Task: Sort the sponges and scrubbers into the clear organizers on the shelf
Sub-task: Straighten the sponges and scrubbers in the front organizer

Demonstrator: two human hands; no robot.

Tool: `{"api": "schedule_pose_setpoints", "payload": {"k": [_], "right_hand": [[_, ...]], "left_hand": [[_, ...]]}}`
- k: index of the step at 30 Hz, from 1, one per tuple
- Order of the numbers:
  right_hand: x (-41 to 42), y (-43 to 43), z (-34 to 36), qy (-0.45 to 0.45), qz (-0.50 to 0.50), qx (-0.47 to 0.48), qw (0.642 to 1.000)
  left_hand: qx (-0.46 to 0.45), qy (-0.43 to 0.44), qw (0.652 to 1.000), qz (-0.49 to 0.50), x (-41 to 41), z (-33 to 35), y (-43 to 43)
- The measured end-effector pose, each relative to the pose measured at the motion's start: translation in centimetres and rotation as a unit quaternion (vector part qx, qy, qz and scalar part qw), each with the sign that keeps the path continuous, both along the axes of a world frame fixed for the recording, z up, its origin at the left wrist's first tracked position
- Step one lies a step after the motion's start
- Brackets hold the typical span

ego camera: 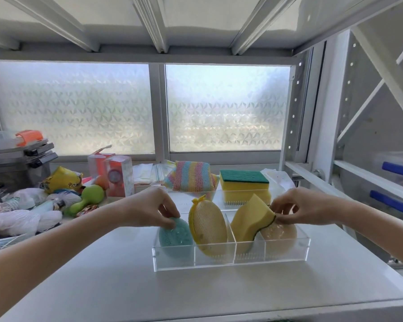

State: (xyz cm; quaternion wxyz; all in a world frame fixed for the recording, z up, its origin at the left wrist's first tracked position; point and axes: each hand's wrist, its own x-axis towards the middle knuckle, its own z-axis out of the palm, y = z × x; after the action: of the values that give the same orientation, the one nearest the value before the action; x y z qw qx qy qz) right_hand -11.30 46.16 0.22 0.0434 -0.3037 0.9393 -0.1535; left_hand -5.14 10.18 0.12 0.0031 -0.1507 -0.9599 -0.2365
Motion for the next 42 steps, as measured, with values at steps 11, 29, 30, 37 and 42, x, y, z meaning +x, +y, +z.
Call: {"api": "schedule_pose_setpoints", "payload": {"k": [11,29,30,37,42], "right_hand": [[0.1,0.4,-1.0,0.053,-0.003,-0.057,0.997],[0.8,0.6,-0.2,0.095,-0.036,-0.078,0.992],[0.8,0.7,0.6,0.106,-0.039,-0.092,0.989],[-2.5,-1.9,5.0,0.148,-0.032,-0.177,0.973],[-5.4,-5.0,4.1,0.064,-0.040,-0.072,0.995]], "left_hand": [[0.017,0.015,1.000,0.017,0.3,-0.1,-0.1],[0.017,-0.011,1.000,0.019,1.3,1.7,-0.6],[0.027,0.016,0.999,0.020,1.4,2.6,-0.8],[0.039,0.164,0.974,0.150,-2.6,7.7,0.4],[0.026,-0.045,0.980,0.190,-8.1,6.4,3.9]]}}
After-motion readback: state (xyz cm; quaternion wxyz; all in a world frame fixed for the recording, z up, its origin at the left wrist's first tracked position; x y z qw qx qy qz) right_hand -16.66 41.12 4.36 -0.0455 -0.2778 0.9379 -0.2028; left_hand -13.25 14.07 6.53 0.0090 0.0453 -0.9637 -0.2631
